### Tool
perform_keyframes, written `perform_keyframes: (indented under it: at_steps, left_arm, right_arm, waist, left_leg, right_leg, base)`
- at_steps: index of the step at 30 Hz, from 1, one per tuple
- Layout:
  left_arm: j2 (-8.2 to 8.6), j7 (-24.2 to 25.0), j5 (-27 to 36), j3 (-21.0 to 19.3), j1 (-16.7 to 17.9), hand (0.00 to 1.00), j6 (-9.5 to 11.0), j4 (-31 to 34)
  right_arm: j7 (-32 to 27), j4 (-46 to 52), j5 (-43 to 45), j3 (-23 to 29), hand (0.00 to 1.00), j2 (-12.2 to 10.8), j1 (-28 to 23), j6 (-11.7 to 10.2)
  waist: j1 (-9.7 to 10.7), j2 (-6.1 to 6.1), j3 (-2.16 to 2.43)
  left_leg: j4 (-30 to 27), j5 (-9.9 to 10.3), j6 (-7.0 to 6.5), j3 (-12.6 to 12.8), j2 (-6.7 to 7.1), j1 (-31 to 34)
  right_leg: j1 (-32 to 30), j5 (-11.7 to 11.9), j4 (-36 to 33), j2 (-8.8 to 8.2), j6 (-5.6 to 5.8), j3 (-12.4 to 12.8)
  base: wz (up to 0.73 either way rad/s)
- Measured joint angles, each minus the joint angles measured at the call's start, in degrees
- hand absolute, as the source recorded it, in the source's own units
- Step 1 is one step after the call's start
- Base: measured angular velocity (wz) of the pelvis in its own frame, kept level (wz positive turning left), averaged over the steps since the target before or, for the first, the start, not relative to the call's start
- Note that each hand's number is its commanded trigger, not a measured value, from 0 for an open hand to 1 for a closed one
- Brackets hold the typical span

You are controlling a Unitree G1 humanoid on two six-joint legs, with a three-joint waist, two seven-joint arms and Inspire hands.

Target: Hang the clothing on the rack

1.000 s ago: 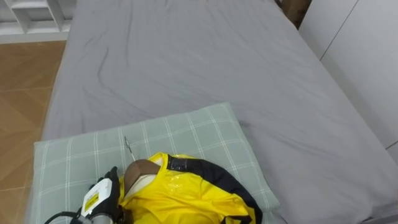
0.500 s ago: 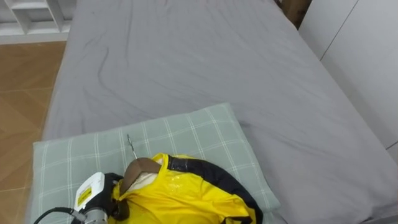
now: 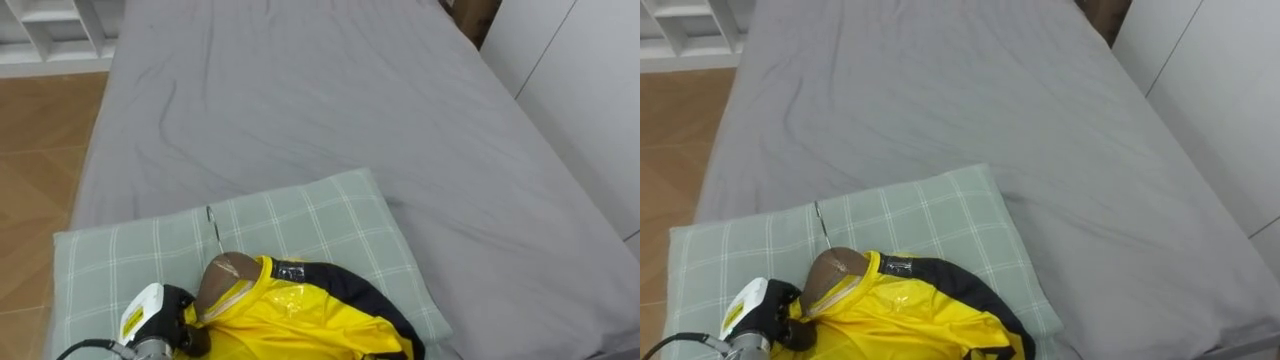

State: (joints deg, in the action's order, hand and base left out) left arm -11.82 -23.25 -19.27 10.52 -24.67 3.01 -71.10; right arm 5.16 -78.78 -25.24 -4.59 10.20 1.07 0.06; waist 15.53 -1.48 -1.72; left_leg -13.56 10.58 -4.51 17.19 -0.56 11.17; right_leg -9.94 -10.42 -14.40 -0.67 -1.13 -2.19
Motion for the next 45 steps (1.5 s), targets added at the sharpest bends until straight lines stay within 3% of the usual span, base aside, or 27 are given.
perform_keyframes:
  at_steps: [11, 14, 21, 25, 32, 37, 42, 45]
  left_arm:
    - [-0.09, 1.6, -0.1, 0.3, 0.5, 1.00, -0.2, 0.0]
    - [0.12, 1.6, -0.7, 0.4, 0.8, 1.00, -0.2, 0.2]
    - [1.31, 1.4, 1.3, -0.7, 2.5, 1.00, -0.2, 2.7]
    - [1.36, 1.4, 1.3, -1.4, 3.4, 1.00, -0.2, 4.3]
    - [1.74, 1.1, 0.9, -1.4, 7.2, 1.00, -0.3, 11.1]
    - [1.93, 1.1, -1.8, -1.3, 8.7, 1.00, -0.3, 17.4]
    - [1.94, 0.4, -3.0, -1.2, 10.6, 1.00, -0.2, 29.5]
    - [1.95, -0.4, -3.1, -1.2, 12.2, 1.00, 0.0, 34.0]
  right_arm:
    - [0.7, 0.0, -1.5, -0.9, 0.00, 0.0, -0.1, 0.0]
    - [0.8, 0.3, -1.5, -0.9, 0.00, 0.0, -0.3, 0.0]
    - [0.3, 0.9, -4.0, -0.7, 0.00, 0.1, -2.4, -0.4]
    - [-0.2, 0.9, -3.8, 0.6, 0.00, 0.2, -3.4, -0.4]
    - [-0.5, 0.9, -3.6, 1.5, 0.00, 0.2, -4.5, -0.4]
    - [-0.4, 1.1, -3.7, 1.4, 0.00, 0.1, -4.4, -0.7]
    - [-1.8, 0.9, -3.7, 1.3, 0.00, 0.1, -3.8, -1.3]
    - [-2.8, 0.8, -3.7, 1.4, 0.00, 0.1, -3.6, -1.3]
  waist:
    - [-0.3, 0.34, 0.09]
    - [-0.3, 0.58, 0.27]
    - [-0.5, 2.02, 1.21]
    - [-0.3, 2.10, 1.22]
    - [-0.4, 2.53, 1.22]
    - [-1.8, 2.63, 1.23]
    - [-3.4, 2.63, 1.23]
    - [-3.3, 2.53, 1.21]
  left_leg:
    - [0.9, 0.0, 0.05, 0.0, 0.10, -2.8]
    - [0.9, 0.0, 0.07, -0.1, 0.15, -3.3]
    - [0.8, 0.0, 0.06, -0.2, 0.24, -4.5]
    - [0.8, 0.0, 0.07, -0.5, 0.24, -5.2]
    - [0.6, 0.0, 0.06, -1.8, 0.49, -6.6]
    - [0.1, 0.0, 0.06, -2.8, 0.52, -6.8]
    - [0.0, -0.1, 0.22, -3.6, 0.57, -6.9]
    - [0.6, -0.1, 0.29, -4.0, 0.89, -8.4]
  right_leg:
    - [3.0, 0.1, 1.4, 0.02, -0.12, -0.5]
    - [3.9, 0.1, 1.8, -0.05, -0.19, -1.1]
    - [5.2, 0.1, 1.8, -0.13, -0.19, -1.1]
    - [5.9, 0.1, 1.8, -0.11, -0.19, -1.3]
    - [8.6, 0.3, 2.9, -0.05, -0.16, -2.7]
    - [9.5, 0.3, 3.3, -0.17, -0.17, -3.2]
    - [10.4, 0.3, 3.9, -0.20, -0.22, -4.4]
    - [12.2, 0.3, 5.0, -0.24, -0.23, -5.0]
  base:
    - [0.00]
    - [0.00]
    - [0.00]
    - [0.02]
    - [0.10]
    - [0.12]
    - [0.08]
    - [0.08]
